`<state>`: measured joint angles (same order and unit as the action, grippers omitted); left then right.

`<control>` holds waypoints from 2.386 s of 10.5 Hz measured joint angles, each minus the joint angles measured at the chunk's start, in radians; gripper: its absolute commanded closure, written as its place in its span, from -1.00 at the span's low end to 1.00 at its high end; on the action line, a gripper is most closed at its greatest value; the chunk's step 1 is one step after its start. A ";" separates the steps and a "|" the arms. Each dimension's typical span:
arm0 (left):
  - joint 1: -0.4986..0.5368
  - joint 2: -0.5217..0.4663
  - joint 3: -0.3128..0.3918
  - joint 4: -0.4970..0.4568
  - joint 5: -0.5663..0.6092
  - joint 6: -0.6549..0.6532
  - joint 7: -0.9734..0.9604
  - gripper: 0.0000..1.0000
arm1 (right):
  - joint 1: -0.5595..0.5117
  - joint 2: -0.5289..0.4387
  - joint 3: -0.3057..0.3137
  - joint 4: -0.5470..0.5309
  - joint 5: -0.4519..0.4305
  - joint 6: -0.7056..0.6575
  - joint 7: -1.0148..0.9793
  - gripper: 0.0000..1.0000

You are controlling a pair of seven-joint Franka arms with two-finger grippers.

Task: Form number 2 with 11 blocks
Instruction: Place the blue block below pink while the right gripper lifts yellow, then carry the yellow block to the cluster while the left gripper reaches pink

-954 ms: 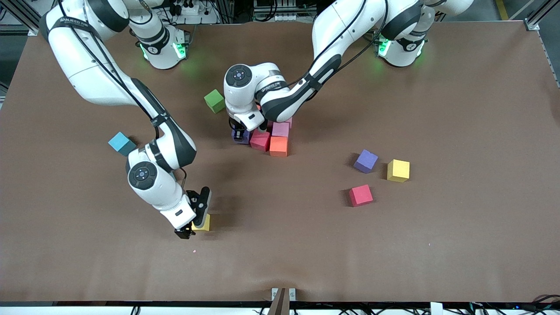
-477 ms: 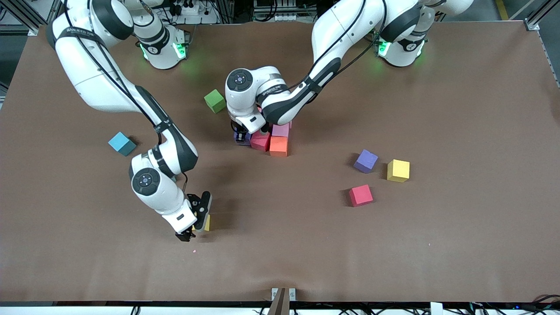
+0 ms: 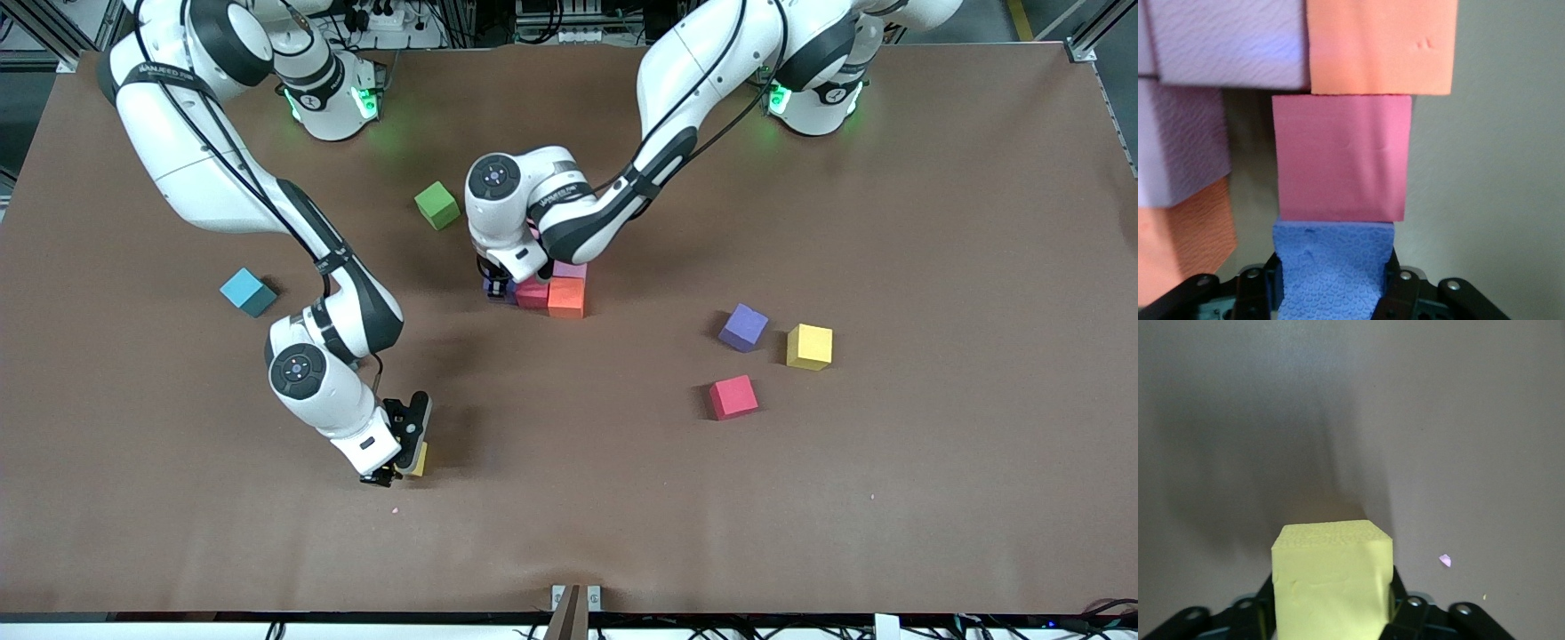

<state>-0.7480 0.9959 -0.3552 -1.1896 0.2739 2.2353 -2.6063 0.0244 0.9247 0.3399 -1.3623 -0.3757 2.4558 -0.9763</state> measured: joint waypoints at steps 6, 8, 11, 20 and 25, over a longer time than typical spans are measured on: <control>0.032 0.003 -0.001 0.001 -0.010 -0.001 0.014 -1.00 | -0.006 0.000 -0.002 0.007 0.010 0.006 0.001 0.52; 0.028 0.001 -0.009 0.007 -0.010 -0.012 0.014 -1.00 | -0.017 0.000 -0.003 0.009 0.021 0.005 0.001 0.61; 0.026 -0.050 -0.022 0.035 -0.010 -0.104 0.023 -1.00 | -0.039 -0.024 0.012 0.008 0.028 -0.092 0.004 0.74; 0.330 -0.249 -0.009 -0.059 -0.010 -0.311 0.728 -1.00 | 0.003 -0.270 0.138 -0.299 0.050 -0.132 0.516 0.80; 0.514 -0.396 -0.034 -0.378 -0.010 -0.131 1.013 -1.00 | 0.046 -0.267 0.136 -0.321 0.041 -0.131 1.317 0.89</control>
<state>-0.2343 0.5997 -0.3895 -1.5674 0.2638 2.1047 -1.5928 0.0709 0.6576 0.4763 -1.6834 -0.3349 2.3250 0.3412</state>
